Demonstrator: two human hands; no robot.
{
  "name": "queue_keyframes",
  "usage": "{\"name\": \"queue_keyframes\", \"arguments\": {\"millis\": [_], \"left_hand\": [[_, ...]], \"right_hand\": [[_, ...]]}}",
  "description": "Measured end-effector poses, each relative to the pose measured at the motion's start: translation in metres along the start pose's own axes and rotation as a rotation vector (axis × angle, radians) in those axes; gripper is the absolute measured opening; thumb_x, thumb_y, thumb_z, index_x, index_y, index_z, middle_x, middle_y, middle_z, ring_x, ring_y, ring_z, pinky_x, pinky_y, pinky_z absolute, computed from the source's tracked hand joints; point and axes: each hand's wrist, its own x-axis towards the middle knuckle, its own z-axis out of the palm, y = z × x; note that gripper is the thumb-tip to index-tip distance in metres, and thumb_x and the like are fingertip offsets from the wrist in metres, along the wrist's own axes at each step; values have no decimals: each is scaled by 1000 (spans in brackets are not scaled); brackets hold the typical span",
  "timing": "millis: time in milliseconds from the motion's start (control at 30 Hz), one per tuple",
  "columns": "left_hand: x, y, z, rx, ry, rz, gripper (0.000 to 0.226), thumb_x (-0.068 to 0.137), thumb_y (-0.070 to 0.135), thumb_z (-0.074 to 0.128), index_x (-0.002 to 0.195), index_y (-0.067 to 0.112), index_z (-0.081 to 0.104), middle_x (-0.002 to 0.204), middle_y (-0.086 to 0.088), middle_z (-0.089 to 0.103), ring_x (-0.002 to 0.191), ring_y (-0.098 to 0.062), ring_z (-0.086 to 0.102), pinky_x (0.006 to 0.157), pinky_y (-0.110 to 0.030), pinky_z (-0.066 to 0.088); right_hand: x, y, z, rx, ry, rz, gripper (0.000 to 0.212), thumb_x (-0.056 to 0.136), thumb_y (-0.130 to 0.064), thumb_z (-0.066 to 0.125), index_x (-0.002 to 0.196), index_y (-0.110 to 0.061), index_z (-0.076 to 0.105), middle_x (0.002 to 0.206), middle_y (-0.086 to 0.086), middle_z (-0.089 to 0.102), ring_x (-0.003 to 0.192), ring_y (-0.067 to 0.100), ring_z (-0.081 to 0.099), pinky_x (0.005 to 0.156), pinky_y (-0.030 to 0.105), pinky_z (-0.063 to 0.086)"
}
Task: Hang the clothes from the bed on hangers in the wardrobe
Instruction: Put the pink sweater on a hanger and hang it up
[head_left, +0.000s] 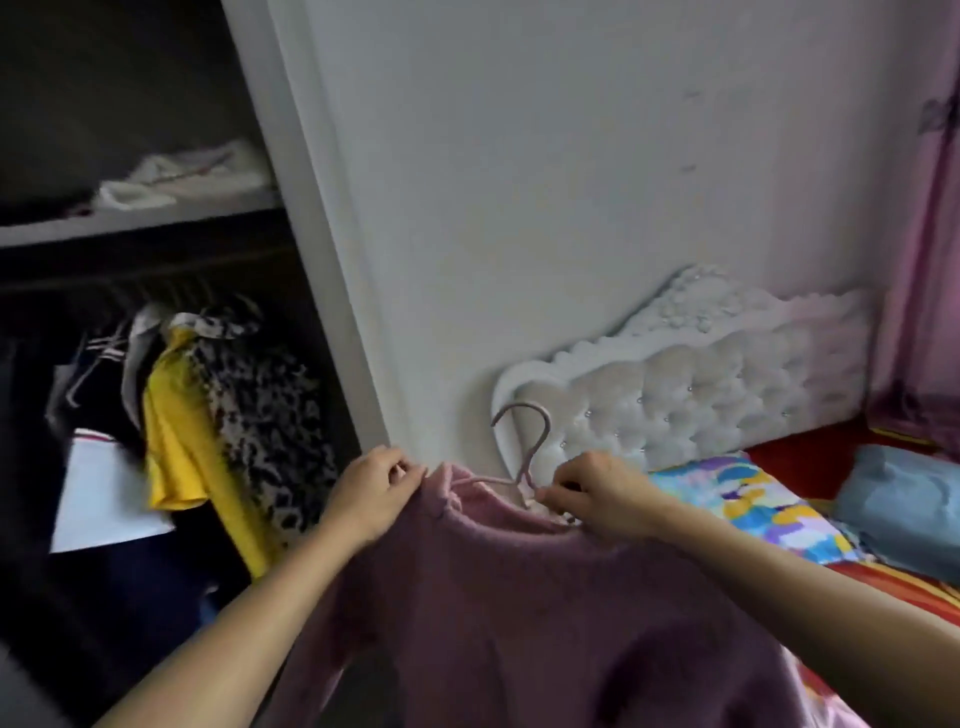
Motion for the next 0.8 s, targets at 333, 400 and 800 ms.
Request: {"name": "queue_keyframes", "arguments": {"millis": [333, 400, 800], "left_hand": [[-84, -174, -174, 419, -48, -211, 18, 92, 41, 55, 89, 23, 59, 101, 1, 59, 98, -22, 57, 71, -31, 41], [-94, -197, -194, 437, -59, -228, 17, 92, 39, 54, 92, 23, 59, 103, 1, 60, 97, -22, 57, 72, -32, 42], [-32, -275, -230, 384, -136, -254, 21, 92, 38, 56, 100, 20, 64, 92, 2, 57, 83, -15, 54, 63, -27, 38]], "right_hand": [[93, -186, 65, -26, 9, 88, 30, 92, -40, 58, 75, -16, 60, 89, 9, 66, 87, 30, 63, 68, 32, 45], [116, -211, 70, 10, 15, 144, 26, 90, -37, 60, 86, -11, 64, 95, 13, 67, 88, 31, 63, 67, 32, 47], [251, -322, 75, 808, 97, 317, 11, 89, 1, 50, 89, 4, 60, 69, 13, 54, 56, 21, 52, 48, 25, 43]]}}
